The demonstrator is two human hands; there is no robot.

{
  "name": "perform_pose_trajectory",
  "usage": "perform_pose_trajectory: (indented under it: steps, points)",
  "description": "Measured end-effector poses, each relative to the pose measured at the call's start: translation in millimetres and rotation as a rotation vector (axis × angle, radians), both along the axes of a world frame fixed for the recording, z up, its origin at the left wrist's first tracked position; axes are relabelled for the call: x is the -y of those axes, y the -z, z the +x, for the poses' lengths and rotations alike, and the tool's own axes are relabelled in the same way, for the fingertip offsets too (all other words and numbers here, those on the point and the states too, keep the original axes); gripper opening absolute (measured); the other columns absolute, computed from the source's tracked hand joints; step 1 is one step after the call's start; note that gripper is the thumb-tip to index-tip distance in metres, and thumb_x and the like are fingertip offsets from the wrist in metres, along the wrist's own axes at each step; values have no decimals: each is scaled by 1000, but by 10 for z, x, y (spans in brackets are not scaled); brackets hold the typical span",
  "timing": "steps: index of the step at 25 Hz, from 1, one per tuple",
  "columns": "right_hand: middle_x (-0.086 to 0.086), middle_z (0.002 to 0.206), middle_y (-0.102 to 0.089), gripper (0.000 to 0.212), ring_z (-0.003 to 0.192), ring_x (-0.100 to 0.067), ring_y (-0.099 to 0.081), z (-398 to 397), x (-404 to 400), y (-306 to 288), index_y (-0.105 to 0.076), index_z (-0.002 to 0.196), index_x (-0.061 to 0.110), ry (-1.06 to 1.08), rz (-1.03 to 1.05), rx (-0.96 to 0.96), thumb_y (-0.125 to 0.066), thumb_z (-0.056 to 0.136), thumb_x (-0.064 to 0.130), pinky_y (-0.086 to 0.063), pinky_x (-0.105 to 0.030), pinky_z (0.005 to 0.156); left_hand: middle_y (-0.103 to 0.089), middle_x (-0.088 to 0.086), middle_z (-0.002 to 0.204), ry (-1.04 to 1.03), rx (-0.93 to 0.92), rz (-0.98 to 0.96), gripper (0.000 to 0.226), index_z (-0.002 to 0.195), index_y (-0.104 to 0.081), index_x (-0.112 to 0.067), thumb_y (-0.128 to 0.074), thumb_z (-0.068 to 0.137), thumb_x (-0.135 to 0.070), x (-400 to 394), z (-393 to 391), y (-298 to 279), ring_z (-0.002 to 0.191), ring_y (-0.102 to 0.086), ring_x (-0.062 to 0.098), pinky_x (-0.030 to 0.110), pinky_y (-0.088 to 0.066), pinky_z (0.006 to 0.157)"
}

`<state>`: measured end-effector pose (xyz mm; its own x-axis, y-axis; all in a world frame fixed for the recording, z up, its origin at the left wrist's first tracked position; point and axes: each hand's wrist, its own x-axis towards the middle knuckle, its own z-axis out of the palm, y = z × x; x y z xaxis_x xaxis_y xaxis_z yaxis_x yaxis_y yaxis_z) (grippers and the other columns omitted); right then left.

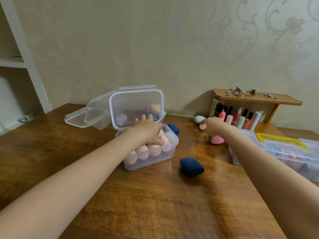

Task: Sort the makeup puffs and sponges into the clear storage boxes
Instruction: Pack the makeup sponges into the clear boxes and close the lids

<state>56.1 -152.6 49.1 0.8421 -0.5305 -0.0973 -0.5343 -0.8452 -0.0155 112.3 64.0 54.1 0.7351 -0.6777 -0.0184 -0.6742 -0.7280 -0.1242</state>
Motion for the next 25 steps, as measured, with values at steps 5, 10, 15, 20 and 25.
perform_pose_trajectory:
  steps: [5,10,15,20,25]
  points:
    - [-17,142,-39,53,138,-38,-22,94,10,149,-29,145,24,107,-45,-34,-36,95,6,-18,-50,113,-36,13,129,29,40,14,45,126,-46,-24,-51,88,-48,3,25,22,119,-37,31,41,-35,98]
    - [-14,110,-60,29,111,-36,-50,311,156,185,-54,115,14,97,-104,278,-51,89,24,-34,-48,100,-36,14,131,53,82,23,45,129,-43,-23,-48,91,-47,-17,53,51,120,-38,32,42,-36,98]
    - [-7,81,-53,17,66,-15,-51,118,-339,-323,-51,96,10,-374,1308,621,-59,88,23,-43,-24,62,-35,14,131,43,65,0,48,131,-41,-25,-45,90,-51,-58,61,92,121,-36,33,43,-33,99]
    - [-5,69,-58,37,75,-21,-55,51,-810,-78,-62,82,14,-630,1440,45,-59,81,51,-47,-30,81,-37,10,127,51,-95,-247,45,131,-38,-18,-43,93,-41,-232,45,136,121,-35,27,38,-31,103]
    - [-8,74,-54,37,82,-19,-53,144,-982,-202,-62,86,8,-585,1171,-94,-54,88,45,-40,-33,88,-45,5,122,119,-266,-312,36,119,-54,-23,-62,85,-32,-716,141,-50,116,-44,21,35,-39,99]
